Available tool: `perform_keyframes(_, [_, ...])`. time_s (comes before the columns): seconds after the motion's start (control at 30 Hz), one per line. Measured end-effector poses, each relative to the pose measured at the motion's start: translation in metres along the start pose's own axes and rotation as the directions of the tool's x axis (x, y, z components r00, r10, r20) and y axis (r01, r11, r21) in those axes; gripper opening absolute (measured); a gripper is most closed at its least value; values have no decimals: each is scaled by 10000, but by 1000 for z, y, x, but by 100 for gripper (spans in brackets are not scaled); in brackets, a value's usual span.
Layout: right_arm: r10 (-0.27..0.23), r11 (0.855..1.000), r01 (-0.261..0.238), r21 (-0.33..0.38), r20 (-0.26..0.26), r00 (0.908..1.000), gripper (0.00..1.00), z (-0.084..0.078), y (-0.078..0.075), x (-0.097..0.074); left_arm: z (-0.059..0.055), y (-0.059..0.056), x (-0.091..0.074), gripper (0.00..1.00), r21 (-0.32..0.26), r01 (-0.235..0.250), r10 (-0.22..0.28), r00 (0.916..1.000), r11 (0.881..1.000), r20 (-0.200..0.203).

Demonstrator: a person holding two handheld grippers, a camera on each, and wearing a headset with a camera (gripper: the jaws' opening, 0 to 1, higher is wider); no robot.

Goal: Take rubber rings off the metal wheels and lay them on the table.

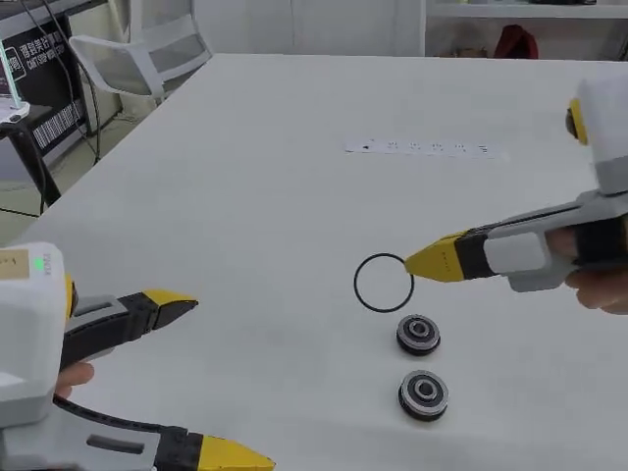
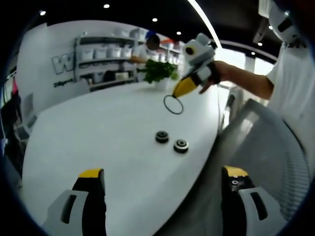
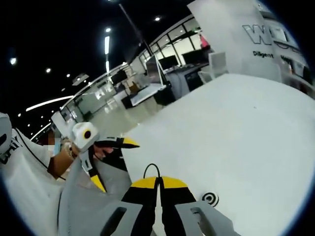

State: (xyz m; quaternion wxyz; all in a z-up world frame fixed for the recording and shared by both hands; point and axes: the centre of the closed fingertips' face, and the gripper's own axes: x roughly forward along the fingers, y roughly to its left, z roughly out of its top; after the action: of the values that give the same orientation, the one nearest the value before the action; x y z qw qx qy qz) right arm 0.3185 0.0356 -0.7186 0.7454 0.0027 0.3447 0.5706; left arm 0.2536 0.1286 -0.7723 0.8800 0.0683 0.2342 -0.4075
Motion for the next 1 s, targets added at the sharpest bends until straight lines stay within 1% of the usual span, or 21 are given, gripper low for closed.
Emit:
perform_keyframes(0.2, [217, 9997, -224, -106, -581, 9981, 0, -3, 3, 26, -1, 2, -1, 100, -86, -80, 80, 10000, 9999, -9])
perform_keyframes(0.3, [242, 9996, -252, -114, -869, 9959, 0, -7, -1, 38, 0, 3, -1, 100, -93, -131, 132, 9999, 9999, 47])
perform_keyframes(0.47, [211, 9997, -228, -108, -1396, 9900, 0, -20, -3, 55, -2, 2, -1, 100, -111, -122, 122, 9999, 9999, -38])
perform_keyframes(0.53, [165, 9998, -185, -120, -1504, 9885, 0, -24, -5, 59, -2, 3, -1, 100, -67, -167, 166, 9998, 9998, -50])
perform_keyframes(0.73, [6, 9998, 29, 204, -1689, 9856, 0, -38, -14, 71, -2, 4, -1, 100, -67, -213, 213, 9998, 9998, -40])
perform_keyframes(0.8, [-52, 9992, 119, 373, -1747, 9846, 0, -42, -18, 73, -2, 4, -1, 100, -64, -230, 230, 9997, 9997, -29])
perform_keyframes(0.9, [-112, 9964, 256, 808, -1735, 9848, 0, -48, -24, 77, -2, 5, -1, 100, -82, -269, 269, 9996, 9996, -27])
perform_keyframes(1.0, [-179, 9943, 362, 1008, -1771, 9840, 0, -54, -29, 80, -3, 5, -1, 100, -90, -270, 270, 9996, 9996, -33])
